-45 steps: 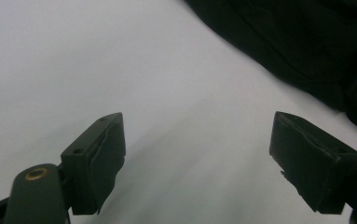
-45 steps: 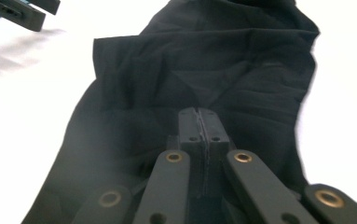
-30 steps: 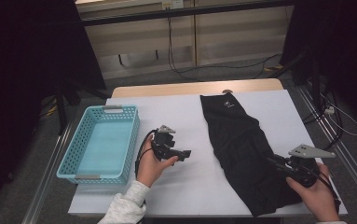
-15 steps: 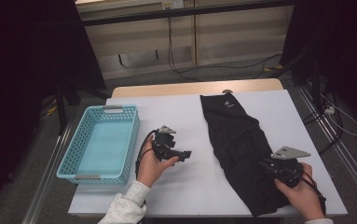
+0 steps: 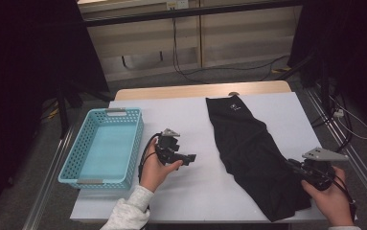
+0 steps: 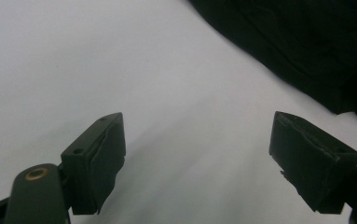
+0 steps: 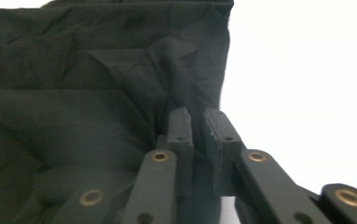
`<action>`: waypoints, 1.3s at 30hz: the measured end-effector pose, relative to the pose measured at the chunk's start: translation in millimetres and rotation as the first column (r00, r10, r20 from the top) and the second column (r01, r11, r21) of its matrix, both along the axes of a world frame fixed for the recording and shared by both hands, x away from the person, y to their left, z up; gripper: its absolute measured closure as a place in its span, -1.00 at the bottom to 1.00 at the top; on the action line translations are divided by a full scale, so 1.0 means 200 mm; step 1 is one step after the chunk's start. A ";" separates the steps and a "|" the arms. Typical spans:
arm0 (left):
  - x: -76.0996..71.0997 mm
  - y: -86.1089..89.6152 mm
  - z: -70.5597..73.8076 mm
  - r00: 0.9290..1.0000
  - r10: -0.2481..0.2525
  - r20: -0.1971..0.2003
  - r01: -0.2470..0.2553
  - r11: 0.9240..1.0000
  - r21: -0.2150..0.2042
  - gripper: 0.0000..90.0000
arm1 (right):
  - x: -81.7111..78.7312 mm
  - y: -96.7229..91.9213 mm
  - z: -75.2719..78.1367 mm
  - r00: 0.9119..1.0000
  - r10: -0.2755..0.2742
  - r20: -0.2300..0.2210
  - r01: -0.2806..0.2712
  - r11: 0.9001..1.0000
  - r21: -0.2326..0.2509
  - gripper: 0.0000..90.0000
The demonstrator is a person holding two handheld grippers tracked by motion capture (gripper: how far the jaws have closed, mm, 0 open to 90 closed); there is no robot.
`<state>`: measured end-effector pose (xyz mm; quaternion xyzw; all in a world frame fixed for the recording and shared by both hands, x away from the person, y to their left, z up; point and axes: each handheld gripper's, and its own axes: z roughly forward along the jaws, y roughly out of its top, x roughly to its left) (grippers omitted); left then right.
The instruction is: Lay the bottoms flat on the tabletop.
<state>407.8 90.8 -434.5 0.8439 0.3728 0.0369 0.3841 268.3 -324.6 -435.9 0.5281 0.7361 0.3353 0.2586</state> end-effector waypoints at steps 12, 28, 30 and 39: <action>-0.01 0.05 -0.01 1.000 0.018 -0.001 -0.018 1.000 0.006 -0.62 | 0.13 0.15 0.08 0.998 0.022 0.063 -0.022 1.000 0.005 0.05; -0.03 0.14 -0.01 0.999 0.036 -0.006 -0.036 0.999 -0.005 -0.68 | 0.38 0.46 0.07 0.993 0.107 0.052 -0.109 0.993 0.040 -0.45; -0.04 0.15 -0.01 0.999 0.037 -0.008 -0.037 0.999 -0.005 -0.68 | 0.41 0.49 0.07 0.993 0.111 0.050 -0.113 0.993 0.043 -0.48; -0.04 0.15 -0.02 0.999 0.039 -0.011 -0.039 0.999 -0.001 -0.68 | 0.48 0.59 0.06 0.990 0.133 0.050 -0.134 0.991 0.017 -0.55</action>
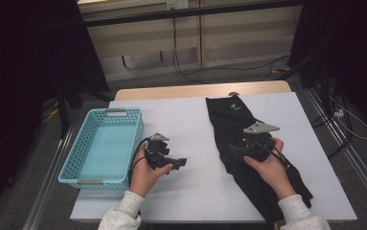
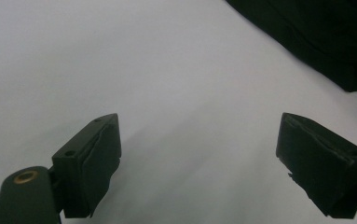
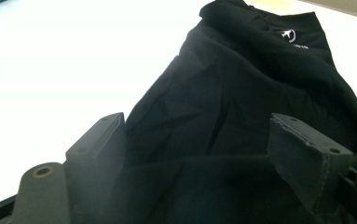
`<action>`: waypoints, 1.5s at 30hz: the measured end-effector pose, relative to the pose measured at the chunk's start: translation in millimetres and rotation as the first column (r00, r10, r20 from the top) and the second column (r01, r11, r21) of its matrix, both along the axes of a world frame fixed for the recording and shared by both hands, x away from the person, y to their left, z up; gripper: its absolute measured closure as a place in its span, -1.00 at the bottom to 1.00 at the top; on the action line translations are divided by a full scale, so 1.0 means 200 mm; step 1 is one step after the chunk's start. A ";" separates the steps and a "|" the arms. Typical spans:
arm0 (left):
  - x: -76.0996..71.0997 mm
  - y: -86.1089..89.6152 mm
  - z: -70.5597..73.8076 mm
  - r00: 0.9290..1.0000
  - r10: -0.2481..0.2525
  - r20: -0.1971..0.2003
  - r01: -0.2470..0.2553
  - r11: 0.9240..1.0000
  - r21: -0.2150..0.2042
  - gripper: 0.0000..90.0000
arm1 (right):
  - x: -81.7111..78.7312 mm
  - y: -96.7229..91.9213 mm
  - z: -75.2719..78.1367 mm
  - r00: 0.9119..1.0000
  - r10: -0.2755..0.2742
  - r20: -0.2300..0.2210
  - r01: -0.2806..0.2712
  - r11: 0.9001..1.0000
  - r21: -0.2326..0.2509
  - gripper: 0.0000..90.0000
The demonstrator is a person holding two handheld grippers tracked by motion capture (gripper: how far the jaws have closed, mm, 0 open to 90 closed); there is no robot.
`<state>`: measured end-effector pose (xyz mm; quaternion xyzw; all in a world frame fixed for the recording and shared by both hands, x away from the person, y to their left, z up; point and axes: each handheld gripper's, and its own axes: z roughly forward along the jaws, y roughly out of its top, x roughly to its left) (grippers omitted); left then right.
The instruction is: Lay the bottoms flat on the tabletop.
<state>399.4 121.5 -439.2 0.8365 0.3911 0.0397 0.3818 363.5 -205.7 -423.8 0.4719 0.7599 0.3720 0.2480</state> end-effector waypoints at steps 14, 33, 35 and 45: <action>-0.01 0.04 -0.01 1.000 0.015 -0.011 -0.015 1.000 -0.006 -0.68 | 0.13 0.13 -0.03 1.000 0.021 -0.008 -0.021 1.000 0.000 -0.63; -0.04 0.08 -0.03 0.999 0.037 -0.012 -0.038 0.999 -0.002 -0.67 | 0.35 0.21 -0.22 0.997 -0.050 -0.059 0.046 0.997 -0.064 -0.33; -0.05 0.09 -0.03 0.999 0.045 -0.013 -0.045 0.999 -0.003 -0.66 | 0.35 0.21 -0.22 0.998 -0.039 -0.053 0.036 0.998 -0.055 0.13; -0.06 0.11 -0.01 0.998 0.065 0.001 -0.065 0.998 -0.012 -0.66 | 0.36 0.16 -0.22 0.996 -0.064 -0.058 0.064 0.998 -0.013 0.92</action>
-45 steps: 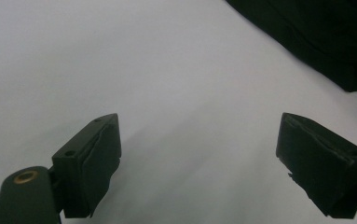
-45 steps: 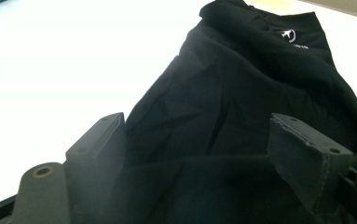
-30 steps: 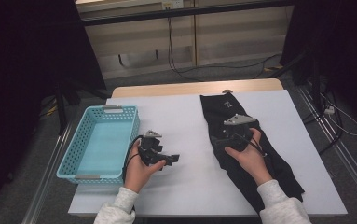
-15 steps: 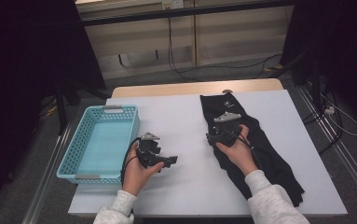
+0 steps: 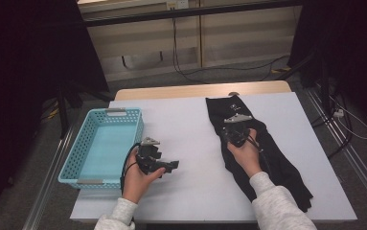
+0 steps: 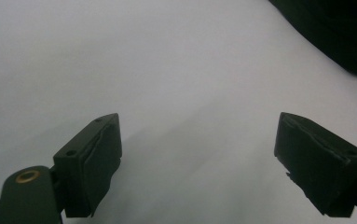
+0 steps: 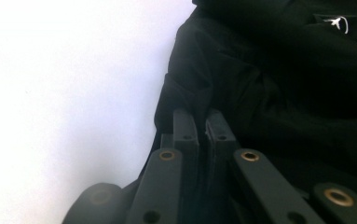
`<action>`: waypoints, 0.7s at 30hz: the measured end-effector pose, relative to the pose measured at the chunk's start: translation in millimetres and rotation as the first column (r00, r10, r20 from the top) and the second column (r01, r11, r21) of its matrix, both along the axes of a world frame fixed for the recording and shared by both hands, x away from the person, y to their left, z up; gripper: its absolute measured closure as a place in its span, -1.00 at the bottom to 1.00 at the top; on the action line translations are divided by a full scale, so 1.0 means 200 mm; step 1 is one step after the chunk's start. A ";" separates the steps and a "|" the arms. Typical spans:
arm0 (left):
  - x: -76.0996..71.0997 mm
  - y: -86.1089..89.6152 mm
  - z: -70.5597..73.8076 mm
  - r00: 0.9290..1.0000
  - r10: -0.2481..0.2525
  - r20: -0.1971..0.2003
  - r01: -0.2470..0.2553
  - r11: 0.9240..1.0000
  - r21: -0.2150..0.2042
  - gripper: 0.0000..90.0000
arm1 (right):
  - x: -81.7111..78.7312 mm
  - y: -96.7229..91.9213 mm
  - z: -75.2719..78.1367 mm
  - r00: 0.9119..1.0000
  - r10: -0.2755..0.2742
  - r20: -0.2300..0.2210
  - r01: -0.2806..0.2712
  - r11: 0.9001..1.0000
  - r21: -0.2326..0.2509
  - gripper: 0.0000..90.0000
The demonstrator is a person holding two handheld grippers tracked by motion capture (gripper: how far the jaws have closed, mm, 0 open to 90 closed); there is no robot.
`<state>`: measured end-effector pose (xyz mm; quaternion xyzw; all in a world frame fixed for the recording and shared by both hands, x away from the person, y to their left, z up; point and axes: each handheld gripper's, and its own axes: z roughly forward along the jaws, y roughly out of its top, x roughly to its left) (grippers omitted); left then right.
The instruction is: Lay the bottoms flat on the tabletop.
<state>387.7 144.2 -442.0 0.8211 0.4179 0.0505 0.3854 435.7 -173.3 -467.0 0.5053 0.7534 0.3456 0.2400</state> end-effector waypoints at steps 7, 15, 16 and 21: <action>0.01 0.00 0.02 1.000 0.000 0.006 0.000 1.000 -0.003 -0.66 | -0.04 0.08 0.02 0.995 0.095 0.014 -0.095 0.995 0.008 0.96; 0.01 0.01 0.03 1.000 0.004 0.012 -0.004 1.000 -0.010 -0.66 | -0.12 0.20 0.03 0.975 0.224 -0.008 -0.224 0.975 -0.006 0.96; 0.01 0.01 0.04 1.000 -0.001 0.010 0.001 1.000 -0.007 -0.66 | -0.13 0.21 0.03 0.973 0.230 -0.007 -0.230 0.973 -0.004 0.96; 0.02 0.01 0.05 1.000 0.004 0.011 -0.003 1.000 -0.010 -0.66 | -0.18 0.26 0.04 0.956 0.293 -0.010 -0.293 0.956 -0.019 0.96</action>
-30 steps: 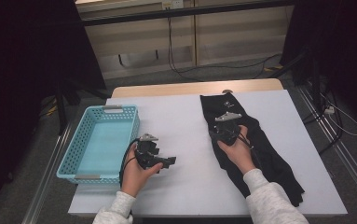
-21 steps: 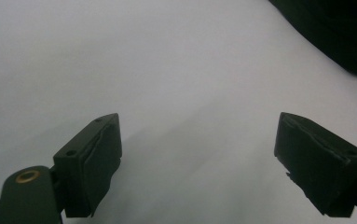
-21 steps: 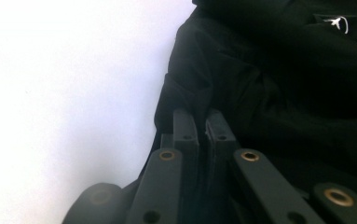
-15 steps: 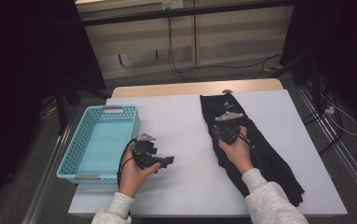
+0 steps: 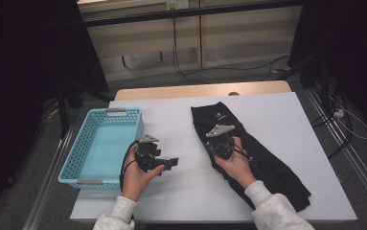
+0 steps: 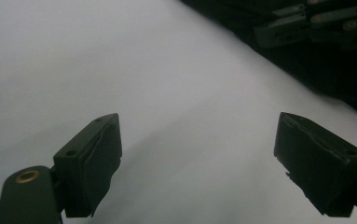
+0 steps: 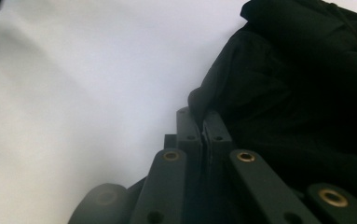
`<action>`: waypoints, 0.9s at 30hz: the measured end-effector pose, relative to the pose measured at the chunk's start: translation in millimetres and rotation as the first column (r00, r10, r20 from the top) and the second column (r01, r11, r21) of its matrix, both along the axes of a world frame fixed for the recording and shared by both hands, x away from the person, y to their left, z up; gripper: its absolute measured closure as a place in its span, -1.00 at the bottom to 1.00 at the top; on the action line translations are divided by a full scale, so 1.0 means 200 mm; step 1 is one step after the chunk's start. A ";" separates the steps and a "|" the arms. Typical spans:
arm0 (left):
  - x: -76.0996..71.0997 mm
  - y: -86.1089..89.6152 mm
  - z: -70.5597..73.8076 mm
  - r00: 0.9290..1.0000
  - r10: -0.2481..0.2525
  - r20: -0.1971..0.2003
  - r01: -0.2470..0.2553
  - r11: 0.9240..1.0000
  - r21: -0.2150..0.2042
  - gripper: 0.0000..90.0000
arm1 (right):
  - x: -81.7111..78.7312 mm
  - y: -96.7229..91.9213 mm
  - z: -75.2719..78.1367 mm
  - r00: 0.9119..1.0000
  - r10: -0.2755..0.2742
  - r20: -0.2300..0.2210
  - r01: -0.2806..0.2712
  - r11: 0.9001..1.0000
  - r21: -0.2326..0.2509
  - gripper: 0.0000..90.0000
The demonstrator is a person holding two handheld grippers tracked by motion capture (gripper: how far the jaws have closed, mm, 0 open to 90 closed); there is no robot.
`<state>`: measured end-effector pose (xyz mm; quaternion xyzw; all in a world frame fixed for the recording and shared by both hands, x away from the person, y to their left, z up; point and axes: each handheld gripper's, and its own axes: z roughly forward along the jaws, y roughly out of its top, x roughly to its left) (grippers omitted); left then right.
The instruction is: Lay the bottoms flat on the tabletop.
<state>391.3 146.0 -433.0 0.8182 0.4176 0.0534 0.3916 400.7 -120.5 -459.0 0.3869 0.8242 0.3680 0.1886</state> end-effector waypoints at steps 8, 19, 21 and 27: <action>0.01 0.02 0.02 1.000 0.028 0.010 -0.028 1.000 -0.011 -0.65 | -0.09 0.10 0.01 0.995 0.095 -0.006 -0.095 0.995 0.015 0.96; 0.02 0.06 0.05 0.997 0.076 0.018 -0.076 0.997 -0.027 -0.66 | -0.22 0.27 0.01 0.968 0.252 -0.015 -0.252 0.968 0.008 0.96; 0.03 0.06 0.06 0.997 0.078 0.016 -0.077 0.996 -0.036 -0.66 | -0.24 0.29 0.01 0.959 0.282 -0.023 -0.282 0.959 0.012 0.96; 0.04 0.06 0.06 0.995 0.094 0.017 -0.094 0.995 -0.026 -0.65 | -0.27 0.32 0.01 0.956 0.294 -0.020 -0.292 0.955 0.056 0.44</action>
